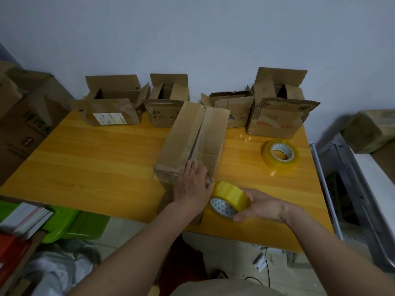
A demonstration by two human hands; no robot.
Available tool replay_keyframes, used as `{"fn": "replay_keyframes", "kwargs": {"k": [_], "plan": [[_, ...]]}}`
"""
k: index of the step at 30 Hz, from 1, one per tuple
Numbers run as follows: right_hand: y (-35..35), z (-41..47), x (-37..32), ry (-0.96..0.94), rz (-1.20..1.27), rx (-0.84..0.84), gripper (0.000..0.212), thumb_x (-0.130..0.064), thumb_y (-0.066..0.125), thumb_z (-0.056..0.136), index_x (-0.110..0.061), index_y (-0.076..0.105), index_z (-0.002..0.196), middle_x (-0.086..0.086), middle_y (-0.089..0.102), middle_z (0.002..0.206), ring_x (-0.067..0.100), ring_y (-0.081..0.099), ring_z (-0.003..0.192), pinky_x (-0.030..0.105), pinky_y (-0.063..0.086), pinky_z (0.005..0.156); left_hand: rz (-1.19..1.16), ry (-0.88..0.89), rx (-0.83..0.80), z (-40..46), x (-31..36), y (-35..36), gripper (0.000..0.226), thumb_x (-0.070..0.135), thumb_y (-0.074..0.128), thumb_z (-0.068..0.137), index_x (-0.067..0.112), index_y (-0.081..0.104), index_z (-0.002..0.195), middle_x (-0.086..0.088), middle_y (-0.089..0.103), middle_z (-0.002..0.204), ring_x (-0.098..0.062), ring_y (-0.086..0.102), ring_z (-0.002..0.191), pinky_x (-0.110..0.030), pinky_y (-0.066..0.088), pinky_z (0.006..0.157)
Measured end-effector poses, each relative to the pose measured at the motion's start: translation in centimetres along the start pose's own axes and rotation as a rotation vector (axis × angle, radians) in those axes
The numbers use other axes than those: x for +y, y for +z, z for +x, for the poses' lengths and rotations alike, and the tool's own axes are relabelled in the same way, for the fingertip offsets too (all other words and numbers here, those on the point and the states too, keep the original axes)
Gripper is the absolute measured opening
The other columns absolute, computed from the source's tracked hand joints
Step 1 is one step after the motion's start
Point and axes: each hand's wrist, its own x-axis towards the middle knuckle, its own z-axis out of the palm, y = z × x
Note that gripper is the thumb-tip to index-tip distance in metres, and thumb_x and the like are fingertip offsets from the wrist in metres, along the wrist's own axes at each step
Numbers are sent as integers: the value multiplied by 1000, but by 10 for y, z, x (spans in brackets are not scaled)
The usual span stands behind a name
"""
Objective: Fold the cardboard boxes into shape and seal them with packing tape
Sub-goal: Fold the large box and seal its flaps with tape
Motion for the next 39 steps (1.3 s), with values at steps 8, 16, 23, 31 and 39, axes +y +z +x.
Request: {"fn": "replay_keyframes", "kwargs": {"k": [8,16,23,31,39], "plan": [[2,4,-8,21,42,-148,59,-33,75,79,-27,52,133,-8,64,125,9,57,117,32,41,107,-15,11,20,-17,-11,-2,53,41,40,98,25,28,147,0,16,160,-17,9,147,-30,3,117],[24,25,-25,14,-65,-220,62,-38,80,72,-32,56,128,-13,64,122,6,56,116,31,42,105,63,62,43,-48,-37,-8,50,31,32,101,26,26,150,6,17,159,-15,3,148,-32,3,120],[50,42,-34,-50,-101,-283,47,-36,82,69,-32,64,112,-13,69,112,5,62,106,29,47,98,58,113,26,-56,-52,-15,47,24,27,104,25,23,151,6,13,160,-9,1,147,-24,-3,117],[51,46,-35,-95,49,-219,42,-24,77,78,-11,64,115,7,68,116,23,62,111,39,48,100,42,202,-7,-33,-68,-23,48,12,34,102,23,28,149,8,21,158,-8,8,146,-23,1,118],[27,52,-15,-6,257,253,12,-10,69,86,-10,61,95,13,66,99,17,65,82,32,53,78,112,163,-13,16,-76,-39,58,-3,42,97,35,42,141,11,28,155,-13,18,144,-23,0,115]]}}
